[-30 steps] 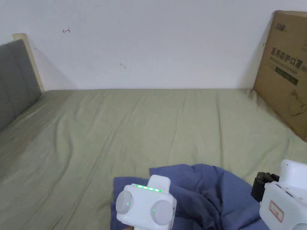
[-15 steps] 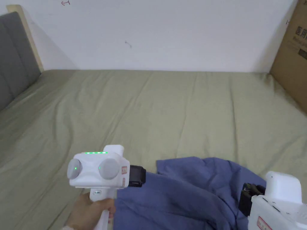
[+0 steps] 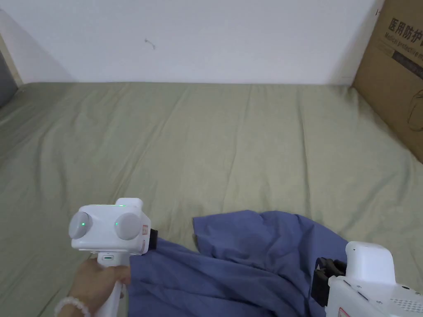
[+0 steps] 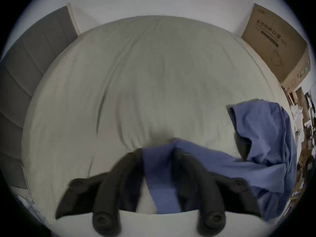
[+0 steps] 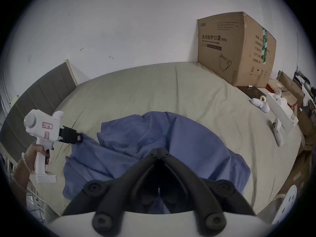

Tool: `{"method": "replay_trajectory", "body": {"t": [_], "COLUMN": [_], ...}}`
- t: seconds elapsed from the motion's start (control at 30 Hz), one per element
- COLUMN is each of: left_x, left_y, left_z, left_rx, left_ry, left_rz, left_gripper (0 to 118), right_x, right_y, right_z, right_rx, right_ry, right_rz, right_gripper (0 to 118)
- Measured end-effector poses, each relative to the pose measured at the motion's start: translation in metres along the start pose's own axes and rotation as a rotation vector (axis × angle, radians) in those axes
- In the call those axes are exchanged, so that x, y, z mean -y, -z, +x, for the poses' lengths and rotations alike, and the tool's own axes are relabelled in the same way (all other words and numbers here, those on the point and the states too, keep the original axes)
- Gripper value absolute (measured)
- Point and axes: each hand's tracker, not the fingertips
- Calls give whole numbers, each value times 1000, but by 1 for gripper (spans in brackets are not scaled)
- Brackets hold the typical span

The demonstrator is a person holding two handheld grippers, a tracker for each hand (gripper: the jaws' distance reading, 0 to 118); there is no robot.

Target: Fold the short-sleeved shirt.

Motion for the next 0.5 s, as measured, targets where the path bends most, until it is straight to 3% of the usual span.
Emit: {"method": "replay_trajectory", "body": {"t": [0.03,0.13,0.23,0.27,0.33,0.5], "left_x": [1,2,6,6,7,9], "left_y": [-2,-17,-34,-40,-47,-52], "left_z": [-8,-11,-13,-10,-11,-10], "left_rx": [41,87,103,97,90,90], "left_ry": [-6,-66,-56,-43,-31,-22], "left_rz": [12,32,52,71,81,95], "left_gripper": [6,5,4,5,5,5], "right_x": [-3,-24,-57,-69,-91,-122], "right_y": [1,4,20,28,53,142], "right_z": [4,14,20,20,21,0], "right_rx": [-18,-23,-79,-89,-147,-168], "right_ry": [3,-12,-91,-129,-146,-247], "right_rz": [1,11,11,18,-19,-170], "right_gripper": [0,0,4,20,64,72]}}
